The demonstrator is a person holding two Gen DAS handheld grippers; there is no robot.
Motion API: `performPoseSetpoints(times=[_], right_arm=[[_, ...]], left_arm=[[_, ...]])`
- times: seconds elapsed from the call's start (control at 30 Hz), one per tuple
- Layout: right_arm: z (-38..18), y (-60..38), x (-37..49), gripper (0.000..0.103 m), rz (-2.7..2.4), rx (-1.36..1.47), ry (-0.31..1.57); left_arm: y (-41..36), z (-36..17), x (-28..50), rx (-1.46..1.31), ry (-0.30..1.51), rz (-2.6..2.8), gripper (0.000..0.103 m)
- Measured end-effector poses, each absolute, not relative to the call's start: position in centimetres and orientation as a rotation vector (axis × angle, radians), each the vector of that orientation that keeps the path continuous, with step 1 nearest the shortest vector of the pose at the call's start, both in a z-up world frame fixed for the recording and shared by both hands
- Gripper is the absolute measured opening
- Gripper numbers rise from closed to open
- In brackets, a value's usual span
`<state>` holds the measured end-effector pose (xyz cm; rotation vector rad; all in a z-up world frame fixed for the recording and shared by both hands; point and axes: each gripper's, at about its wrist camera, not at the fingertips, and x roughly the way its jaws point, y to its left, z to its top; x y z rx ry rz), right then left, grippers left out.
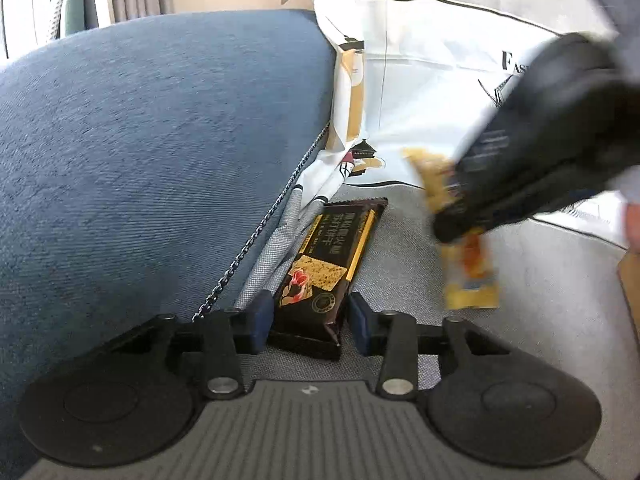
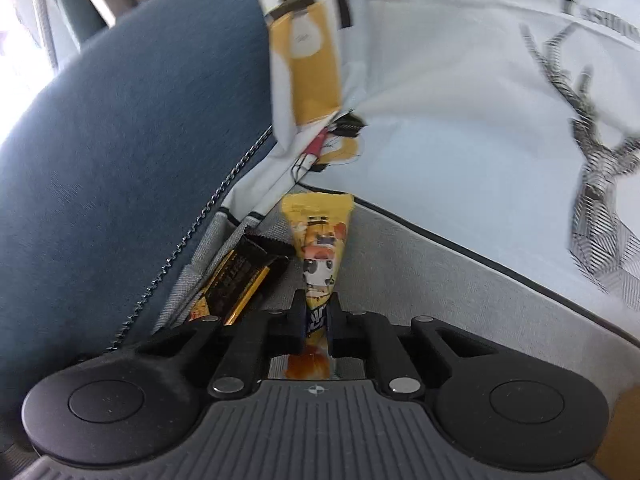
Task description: Organize snacks
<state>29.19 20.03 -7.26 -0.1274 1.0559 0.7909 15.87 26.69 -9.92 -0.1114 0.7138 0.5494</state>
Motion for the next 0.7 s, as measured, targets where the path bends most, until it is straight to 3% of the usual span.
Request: performPoseSetpoints(times=[0.33, 0.7], right_arm=[[-0.2, 11.2, 19.2, 0.009, 0.621, -0.057, 0.932], [-1.3, 4.1, 0.9, 0.009, 0.689, -0.119, 0.850]], left_arm=[[25.4, -8.2, 12.6, -0.112, 0.685, 0.512, 0.029], [23.6, -4.6, 4.0, -0.349, 0.678, 0.343, 0.017]])
